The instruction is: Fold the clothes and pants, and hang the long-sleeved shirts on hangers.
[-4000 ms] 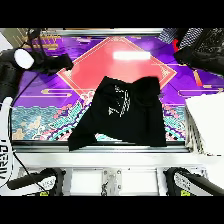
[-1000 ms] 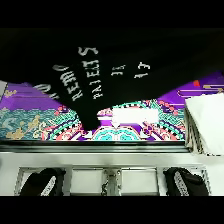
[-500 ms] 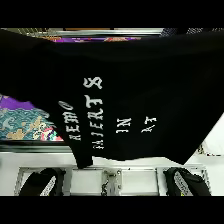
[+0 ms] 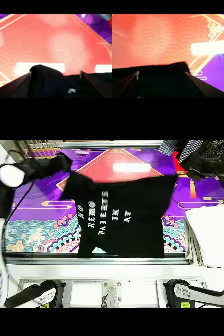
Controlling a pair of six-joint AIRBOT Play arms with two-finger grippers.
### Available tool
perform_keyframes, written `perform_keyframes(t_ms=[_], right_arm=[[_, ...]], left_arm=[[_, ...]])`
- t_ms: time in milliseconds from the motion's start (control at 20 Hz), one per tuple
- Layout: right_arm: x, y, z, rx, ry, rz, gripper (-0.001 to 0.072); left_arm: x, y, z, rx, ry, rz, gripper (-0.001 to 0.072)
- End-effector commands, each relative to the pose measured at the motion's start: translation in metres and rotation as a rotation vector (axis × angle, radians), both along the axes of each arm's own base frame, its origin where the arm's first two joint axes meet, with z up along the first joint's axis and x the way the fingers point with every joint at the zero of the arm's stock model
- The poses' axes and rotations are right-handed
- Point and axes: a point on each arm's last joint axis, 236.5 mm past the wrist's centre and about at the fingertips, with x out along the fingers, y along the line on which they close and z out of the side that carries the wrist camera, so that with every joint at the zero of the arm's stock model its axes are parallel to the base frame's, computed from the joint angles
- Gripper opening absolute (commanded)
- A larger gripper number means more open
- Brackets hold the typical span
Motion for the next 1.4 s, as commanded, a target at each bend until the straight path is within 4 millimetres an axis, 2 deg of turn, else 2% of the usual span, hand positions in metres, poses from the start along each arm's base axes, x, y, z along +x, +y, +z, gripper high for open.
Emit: perform_keyframes(t_ms=[0,100,150,250,300,450,500,600,750,900,1000,1100,1200,1250,1350], right_arm=[[0.013,-0.021,-0.032,0.027,0.065,-0.054,0.0631],[-0.007,-0.044,-0.041,-0.054,0.128,-0.071,0.0631],[-0.023,-0.055,-0.050,-0.114,0.183,-0.080,0.0631],[-0.061,-0.073,-0.075,-0.213,0.302,-0.097,0.0631],[-0.080,-0.073,-0.090,-0.232,0.353,-0.097,0.0631],[-0.139,-0.055,-0.148,-0.196,0.502,-0.072,0.0631],[-0.159,-0.048,-0.169,-0.179,0.551,-0.064,0.0631],[-0.192,-0.037,-0.207,-0.154,0.634,-0.055,0.0631],[-0.229,-0.022,-0.243,-0.106,0.734,-0.037,0.0631],[-0.254,-0.014,-0.267,-0.086,0.810,-0.025,0.0631],[-0.263,-0.008,-0.279,-0.061,0.833,-0.025,0.0632],[-0.265,0.008,-0.289,0.001,0.815,-0.012,0.0632],[-0.263,0.027,-0.297,0.085,0.785,0.000,0.0631],[-0.265,0.034,-0.302,0.121,0.785,-0.010,0.0632],[-0.274,0.038,-0.313,0.135,0.807,-0.021,0.0631]], left_arm=[[0.023,0.027,-0.083,0.009,0.269,0.031,0.0665],[0.001,0.047,-0.120,0.037,0.409,0.024,0.0665],[-0.017,0.054,-0.140,0.050,0.471,0.016,0.0666],[-0.062,0.056,-0.183,0.058,0.597,0.001,0.0665],[-0.091,0.054,-0.208,0.062,0.674,-0.014,0.0665],[-0.176,0.039,-0.272,0.078,0.856,-0.065,0.0665],[-0.199,0.033,-0.289,0.077,0.893,-0.074,0.0665],[-0.229,0.016,-0.311,0.059,0.935,-0.094,0.0665],[-0.250,-0.012,-0.324,0.021,0.958,-0.142,0.0665],[-0.255,-0.028,-0.325,0.041,0.942,-0.186,0.0666],[-0.254,-0.033,-0.325,0.052,0.927,-0.201,0.0665],[-0.253,-0.034,-0.325,0.052,0.920,-0.198,0.0659],[-0.253,-0.034,-0.325,0.048,0.924,-0.191,0.0214],[-0.252,-0.035,-0.325,0.047,0.923,-0.191,0.0054],[-0.253,-0.035,-0.325,0.047,0.923,-0.191,0.0049]])
